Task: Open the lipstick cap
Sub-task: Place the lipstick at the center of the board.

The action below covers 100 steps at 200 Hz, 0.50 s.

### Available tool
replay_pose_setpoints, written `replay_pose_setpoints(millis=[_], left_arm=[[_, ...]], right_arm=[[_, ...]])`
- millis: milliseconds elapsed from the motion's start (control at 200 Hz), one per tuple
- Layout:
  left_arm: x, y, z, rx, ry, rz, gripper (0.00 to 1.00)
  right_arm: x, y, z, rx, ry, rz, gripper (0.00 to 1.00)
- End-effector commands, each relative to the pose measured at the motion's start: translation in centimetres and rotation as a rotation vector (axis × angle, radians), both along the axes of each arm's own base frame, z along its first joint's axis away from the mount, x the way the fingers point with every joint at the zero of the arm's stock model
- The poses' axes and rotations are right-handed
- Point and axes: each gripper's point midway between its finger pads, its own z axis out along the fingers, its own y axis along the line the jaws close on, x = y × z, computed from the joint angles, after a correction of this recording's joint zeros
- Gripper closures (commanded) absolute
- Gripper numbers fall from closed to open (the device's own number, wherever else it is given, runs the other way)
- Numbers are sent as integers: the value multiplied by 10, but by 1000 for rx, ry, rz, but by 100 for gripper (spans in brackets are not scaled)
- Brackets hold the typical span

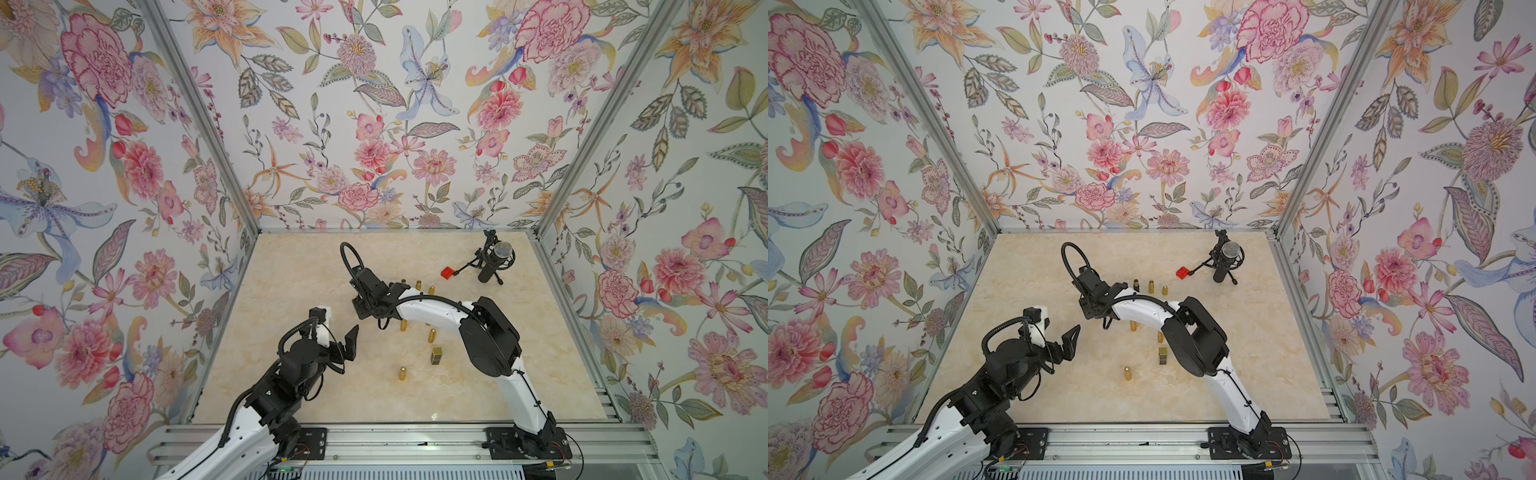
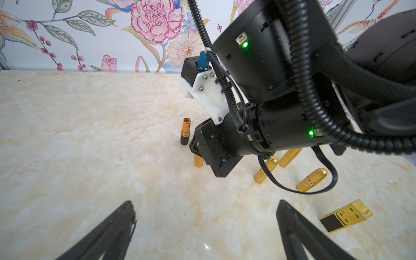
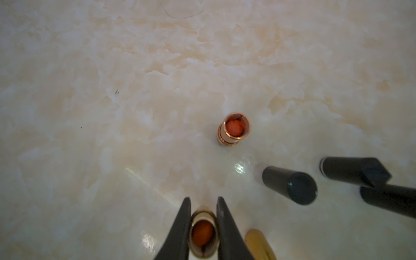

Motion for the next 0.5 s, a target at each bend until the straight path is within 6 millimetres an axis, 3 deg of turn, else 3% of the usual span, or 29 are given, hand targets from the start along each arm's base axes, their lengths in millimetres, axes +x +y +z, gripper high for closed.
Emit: replay_pose_setpoints(millis=[0, 495], left_arm=[[4, 3, 15, -6, -30, 23, 1], [4, 3, 11, -1, -20, 23, 1]], right_arm=[[2, 9, -5, -9, -27, 11, 79], [-1, 8, -17, -20, -26, 4, 78]])
